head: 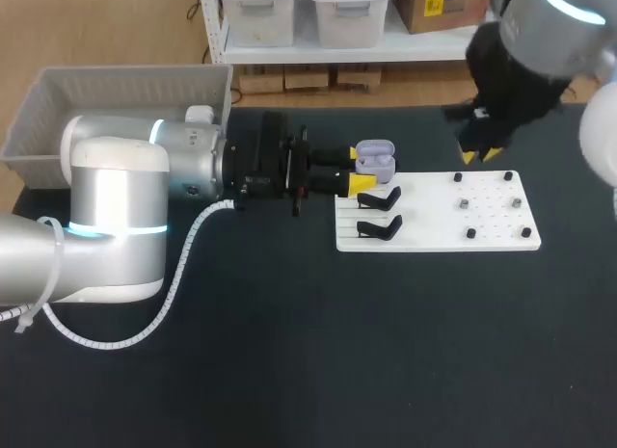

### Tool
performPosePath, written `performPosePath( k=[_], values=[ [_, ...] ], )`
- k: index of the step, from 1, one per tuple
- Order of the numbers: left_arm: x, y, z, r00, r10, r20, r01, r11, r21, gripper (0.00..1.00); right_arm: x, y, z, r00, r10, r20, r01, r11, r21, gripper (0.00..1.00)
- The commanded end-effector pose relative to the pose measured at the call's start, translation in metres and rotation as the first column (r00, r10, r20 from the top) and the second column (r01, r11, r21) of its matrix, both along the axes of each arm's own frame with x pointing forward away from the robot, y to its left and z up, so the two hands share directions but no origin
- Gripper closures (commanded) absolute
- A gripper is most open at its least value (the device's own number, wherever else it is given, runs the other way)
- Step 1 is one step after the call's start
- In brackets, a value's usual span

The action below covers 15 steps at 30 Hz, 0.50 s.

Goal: Pick up each earbud case from the left stands, insert the matching earbuds, close the lid, and place the case in the box.

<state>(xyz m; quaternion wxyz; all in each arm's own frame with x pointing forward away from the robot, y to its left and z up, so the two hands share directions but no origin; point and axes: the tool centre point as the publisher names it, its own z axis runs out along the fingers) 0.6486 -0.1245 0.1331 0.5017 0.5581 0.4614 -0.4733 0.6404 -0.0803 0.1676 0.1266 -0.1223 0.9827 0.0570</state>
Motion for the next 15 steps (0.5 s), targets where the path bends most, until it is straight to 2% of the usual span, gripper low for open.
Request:
performPosePath(
  k=[1, 7, 15],
  values=[
    [-0.002, 0.0, 0.0, 1.0, 0.006, 0.003, -0.006, 1.0, -0.002, 1.0, -0.012, 0.012, 0.029, 0.996, 0.083, -0.013, -0.083, 0.997, -0.005, 1.0],
    [-0.002, 0.0, 0.0, 1.0, 0.006, 0.003, -0.006, 1.0, -0.002, 1.0, -0.014, 0.034, 0.041, 0.978, 0.203, -0.041, -0.204, 0.979, -0.015, 1.0],
    [-0.002, 0.0, 0.0, 1.0, 0.006, 0.003, -0.006, 1.0, -0.002, 1.0, -0.008, 0.06, 0.029, 0.95, 0.286, -0.128, -0.294, 0.954, -0.056, 1.0]
  ],
)
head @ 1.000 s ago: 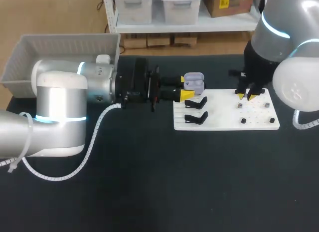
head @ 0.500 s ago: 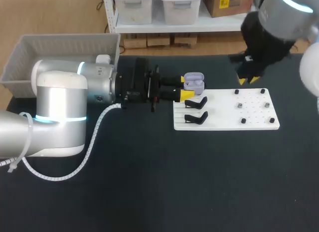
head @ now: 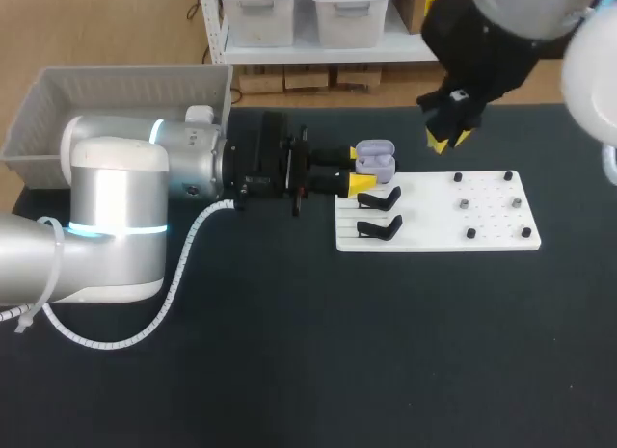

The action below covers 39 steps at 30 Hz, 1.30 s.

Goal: Pick up each earbud case from the left stands, insert the matching earbuds, close the lid, and place the case in the box.

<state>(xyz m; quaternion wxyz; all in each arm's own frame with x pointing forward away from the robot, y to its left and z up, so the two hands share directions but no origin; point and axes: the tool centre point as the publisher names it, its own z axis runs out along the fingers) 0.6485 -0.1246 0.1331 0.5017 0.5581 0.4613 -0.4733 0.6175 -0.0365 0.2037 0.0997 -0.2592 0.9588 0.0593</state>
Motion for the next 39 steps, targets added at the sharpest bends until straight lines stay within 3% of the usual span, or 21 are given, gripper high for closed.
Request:
performPosePath(
  k=[1, 14, 39],
  values=[
    [-0.002, 0.0, 0.0, 1.0, 0.006, 0.003, -0.006, 1.0, -0.002, 1.0, 0.016, 0.019, -0.008, 0.996, 0.019, -0.086, -0.024, 0.998, -0.058, 1.0],
    [-0.002, 0.0, 0.0, 1.0, 0.006, 0.003, -0.006, 1.0, -0.002, 1.0, 0.01, 0.053, -0.005, 0.99, 0.102, -0.095, -0.113, 0.986, -0.126, 1.0],
    [-0.002, 0.0, 0.0, 1.0, 0.006, 0.003, -0.006, 1.0, -0.002, 1.0, 0.012, 0.07, -0.019, 0.987, 0.108, -0.119, -0.125, 0.981, -0.148, 1.0]
  ],
)
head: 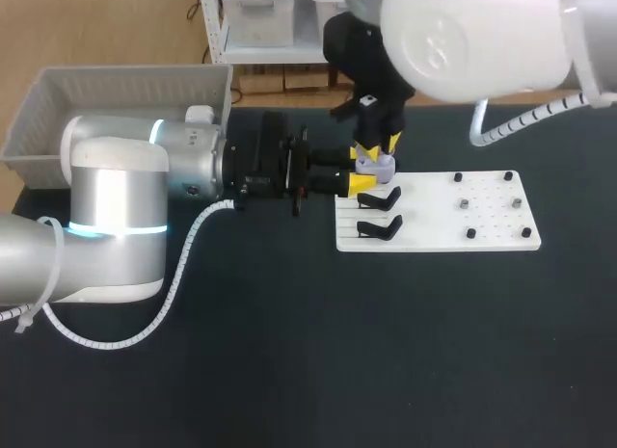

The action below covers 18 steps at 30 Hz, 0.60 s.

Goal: Pick up each earbud case from the left stands, insert the matching earbuds, close the lid, and place the case in the box.

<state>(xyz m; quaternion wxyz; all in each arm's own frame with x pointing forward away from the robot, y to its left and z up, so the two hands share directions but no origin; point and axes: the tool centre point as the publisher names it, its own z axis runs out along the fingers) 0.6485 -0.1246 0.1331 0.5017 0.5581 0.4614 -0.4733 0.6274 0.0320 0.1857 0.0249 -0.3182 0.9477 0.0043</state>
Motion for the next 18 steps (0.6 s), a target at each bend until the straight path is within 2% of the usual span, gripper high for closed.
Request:
performPosePath(
  k=[1, 18],
  values=[
    [-0.002, 0.0, 0.0, 1.0, 0.006, 0.003, -0.006, 1.0, -0.002, 1.0, 0.002, 0.002, -0.001, 1.0, 0.0, -0.005, 0.0, 1.0, -0.001, 1.0],
    [-0.002, 0.0, 0.0, 1.0, 0.006, 0.003, -0.006, 1.0, -0.002, 1.0, 0.009, 0.003, -0.011, 1.0, -0.013, -0.019, 0.013, 1.0, -0.001, 1.0]
  ],
)
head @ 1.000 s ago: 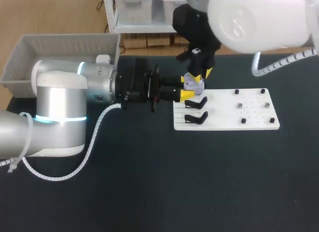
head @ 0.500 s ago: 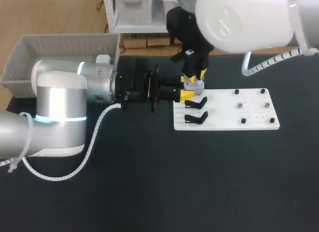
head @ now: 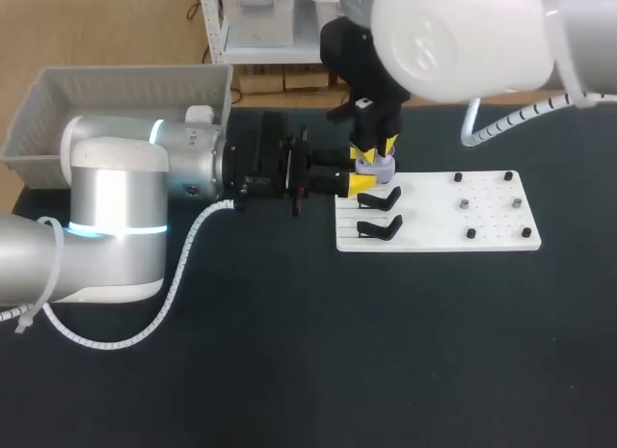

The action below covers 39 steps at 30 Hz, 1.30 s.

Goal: Pick up each earbud case from the left stands, insert the matching earbuds, close the lid, and place the case in the box.

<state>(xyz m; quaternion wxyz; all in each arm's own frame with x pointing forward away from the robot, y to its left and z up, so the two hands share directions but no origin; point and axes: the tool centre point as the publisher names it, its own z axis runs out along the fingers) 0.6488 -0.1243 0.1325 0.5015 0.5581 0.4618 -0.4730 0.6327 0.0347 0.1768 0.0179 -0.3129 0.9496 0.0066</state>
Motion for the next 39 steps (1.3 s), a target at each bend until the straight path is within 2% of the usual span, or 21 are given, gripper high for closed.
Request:
performPosePath(
  k=[1, 8, 12, 18, 21, 27, 32, 39],
  values=[
    [-0.002, 0.0, 0.0, 1.0, 0.005, 0.003, -0.005, 1.0, -0.003, 1.0, 0.004, 0.0, -0.003, 1.0, -0.003, -0.006, 0.003, 1.0, 0.0, 1.0],
    [-0.002, 0.0, 0.0, 1.0, 0.005, 0.003, -0.005, 1.0, -0.003, 1.0, 0.005, 0.0, -0.003, 1.0, -0.007, 0.001, 0.007, 1.0, -0.004, 1.0],
    [-0.002, 0.0, 0.0, 1.0, 0.005, 0.003, -0.005, 1.0, -0.003, 1.0, 0.001, -0.002, 0.002, 0.999, -0.014, 0.034, 0.014, 1.0, -0.011, 1.0],
    [-0.002, 0.0, 0.0, 1.0, 0.005, 0.003, -0.005, 1.0, -0.003, 1.0, -0.015, -0.01, 0.016, 0.992, -0.058, 0.113, 0.055, 0.998, 0.031, 1.0],
    [-0.002, 0.0, 0.0, 1.0, 0.005, 0.003, -0.005, 1.0, -0.003, 1.0, -0.022, -0.011, 0.021, 0.979, -0.093, 0.183, 0.085, 0.995, 0.052, 1.0],
    [-0.002, 0.0, 0.0, 1.0, 0.005, 0.003, -0.005, 1.0, -0.003, 1.0, -0.028, -0.009, 0.019, 0.957, -0.145, 0.252, 0.123, 0.987, 0.102, 1.0],
    [-0.002, 0.0, 0.0, 1.0, 0.005, 0.003, -0.005, 1.0, -0.003, 1.0, -0.027, -0.005, 0.018, 0.95, -0.161, 0.269, 0.125, 0.981, 0.148, 1.0],
    [-0.002, 0.0, 0.0, 1.0, 0.005, 0.003, -0.005, 1.0, -0.003, 1.0, -0.018, -0.001, 0.016, 0.954, -0.16, 0.254, 0.116, 0.977, 0.179, 1.0]
  ],
)
